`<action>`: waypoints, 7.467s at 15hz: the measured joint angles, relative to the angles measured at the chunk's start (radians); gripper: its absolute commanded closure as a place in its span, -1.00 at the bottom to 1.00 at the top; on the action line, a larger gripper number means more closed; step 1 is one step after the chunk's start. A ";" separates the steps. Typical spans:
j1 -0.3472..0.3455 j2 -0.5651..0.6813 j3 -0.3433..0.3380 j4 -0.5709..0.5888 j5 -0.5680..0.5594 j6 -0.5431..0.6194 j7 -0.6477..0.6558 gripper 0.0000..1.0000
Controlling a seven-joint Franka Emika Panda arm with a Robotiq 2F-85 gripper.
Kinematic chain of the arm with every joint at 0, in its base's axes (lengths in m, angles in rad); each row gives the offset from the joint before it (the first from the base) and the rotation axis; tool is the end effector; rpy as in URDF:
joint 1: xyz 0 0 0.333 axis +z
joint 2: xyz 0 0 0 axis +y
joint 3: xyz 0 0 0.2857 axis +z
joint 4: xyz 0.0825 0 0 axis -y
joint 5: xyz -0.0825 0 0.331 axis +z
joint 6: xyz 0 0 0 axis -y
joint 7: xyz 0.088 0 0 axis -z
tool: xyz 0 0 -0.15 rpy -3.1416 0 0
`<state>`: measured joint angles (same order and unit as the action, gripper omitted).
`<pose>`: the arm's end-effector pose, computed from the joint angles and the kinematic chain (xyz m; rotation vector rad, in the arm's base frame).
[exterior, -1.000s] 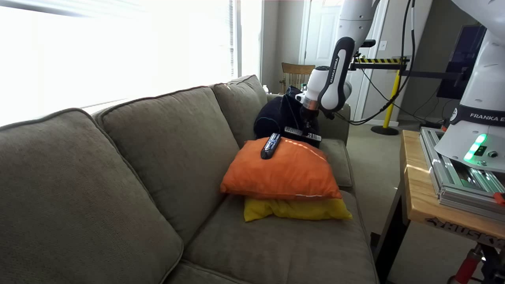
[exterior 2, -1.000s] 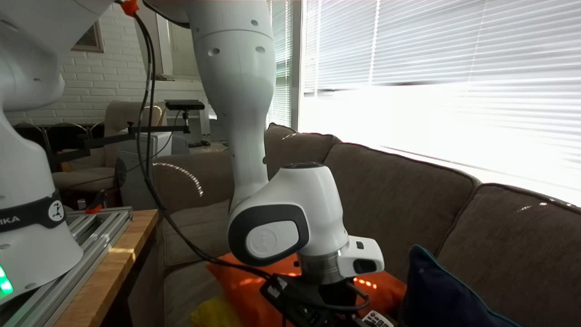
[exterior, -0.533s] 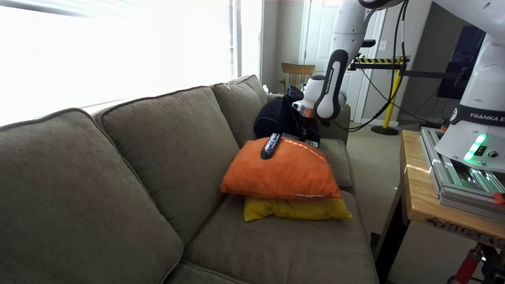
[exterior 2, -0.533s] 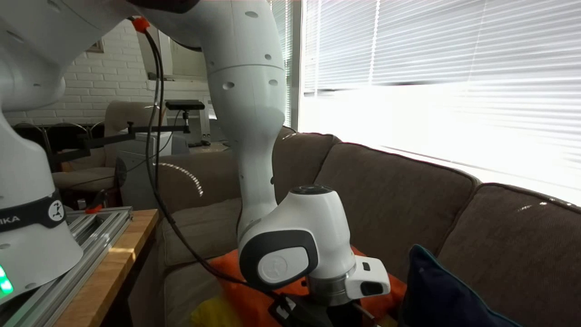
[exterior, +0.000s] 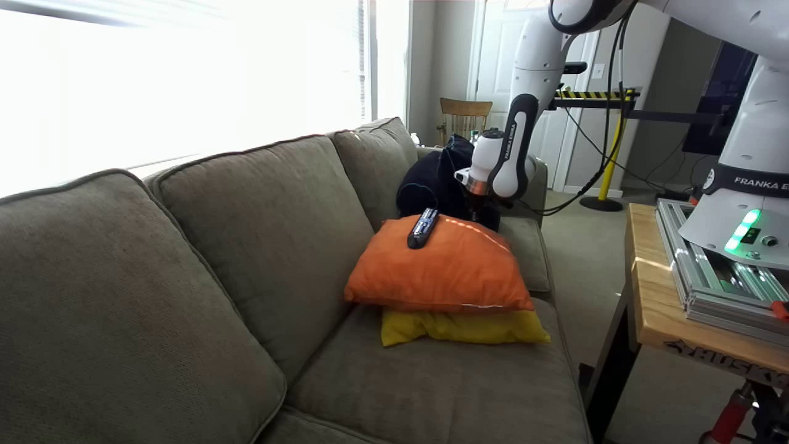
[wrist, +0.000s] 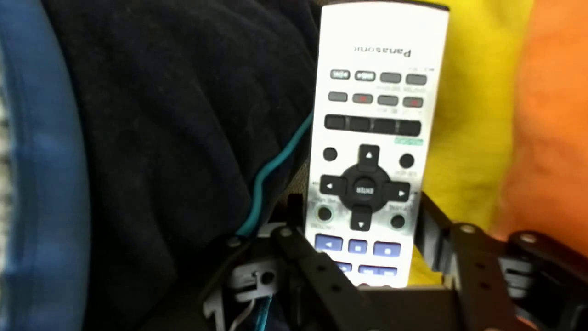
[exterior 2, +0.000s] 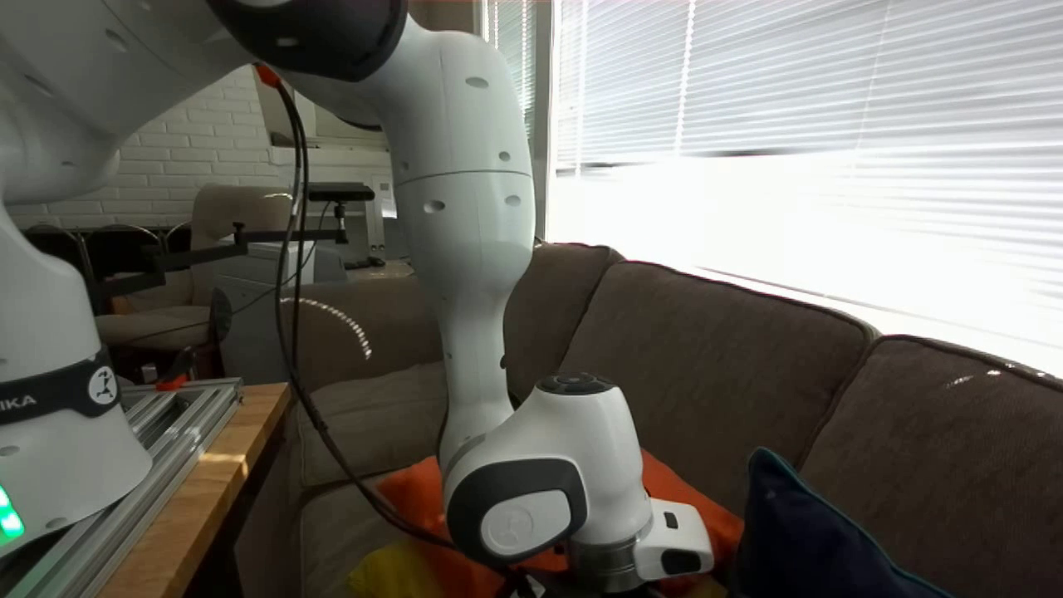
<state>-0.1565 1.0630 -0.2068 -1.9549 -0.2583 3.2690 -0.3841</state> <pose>0.5070 -0.1750 -0.0363 2.8282 0.5875 0.2411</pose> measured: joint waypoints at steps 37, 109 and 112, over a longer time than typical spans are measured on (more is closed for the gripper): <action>-0.073 -0.485 0.222 -0.275 -0.066 -0.151 0.048 -1.00; 0.298 -0.270 0.073 0.068 0.477 -0.605 1.231 0.37; 0.258 -0.308 0.071 0.044 0.435 -0.605 1.062 0.37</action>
<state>0.1014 0.7553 -0.1361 -1.9113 0.1763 2.6644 0.6778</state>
